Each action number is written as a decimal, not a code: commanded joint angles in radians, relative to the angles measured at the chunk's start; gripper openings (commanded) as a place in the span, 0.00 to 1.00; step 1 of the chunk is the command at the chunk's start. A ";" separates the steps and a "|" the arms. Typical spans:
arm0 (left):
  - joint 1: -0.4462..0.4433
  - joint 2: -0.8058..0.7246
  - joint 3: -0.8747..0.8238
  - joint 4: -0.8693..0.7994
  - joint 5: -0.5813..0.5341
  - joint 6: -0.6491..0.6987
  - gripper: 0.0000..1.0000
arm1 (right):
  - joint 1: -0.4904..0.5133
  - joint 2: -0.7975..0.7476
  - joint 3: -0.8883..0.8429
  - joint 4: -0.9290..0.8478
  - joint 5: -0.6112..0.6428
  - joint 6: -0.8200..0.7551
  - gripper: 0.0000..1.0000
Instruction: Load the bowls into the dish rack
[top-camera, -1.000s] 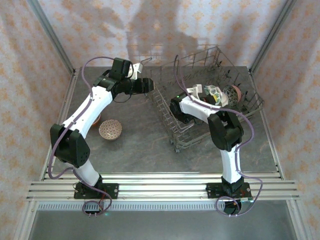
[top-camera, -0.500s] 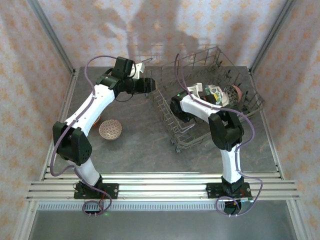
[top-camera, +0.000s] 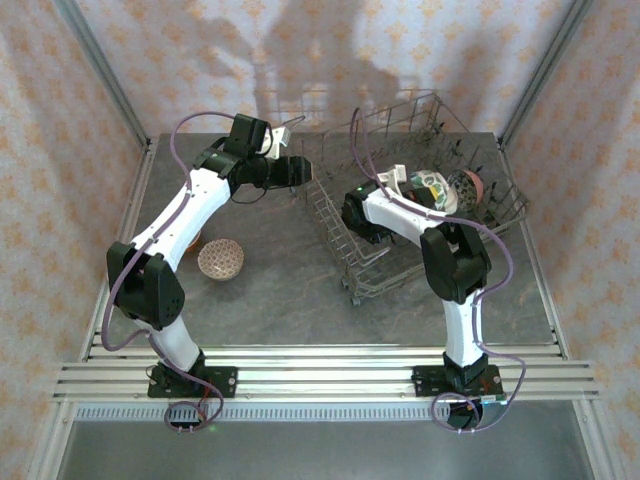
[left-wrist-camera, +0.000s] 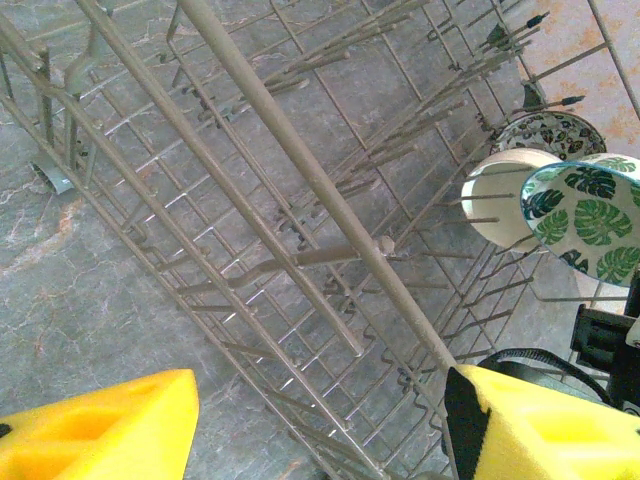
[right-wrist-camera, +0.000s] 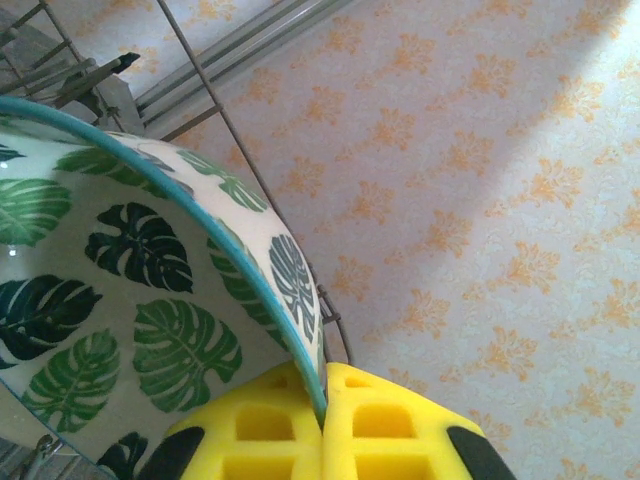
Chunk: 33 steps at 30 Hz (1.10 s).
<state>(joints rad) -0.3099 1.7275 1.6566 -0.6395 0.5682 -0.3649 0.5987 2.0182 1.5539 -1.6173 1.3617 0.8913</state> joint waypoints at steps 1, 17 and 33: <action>-0.004 0.013 0.029 -0.006 -0.006 0.016 0.68 | -0.030 -0.046 -0.003 -0.154 0.295 -0.020 0.00; -0.012 0.009 0.031 -0.012 -0.016 0.010 0.68 | -0.017 0.045 -0.078 -0.156 0.297 0.092 0.00; -0.024 0.017 0.054 -0.031 -0.019 0.014 0.68 | -0.014 0.137 0.041 -0.158 0.294 0.071 0.00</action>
<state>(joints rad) -0.3275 1.7412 1.6871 -0.6437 0.5674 -0.3649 0.6010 2.1044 1.5723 -1.6318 1.3624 0.9470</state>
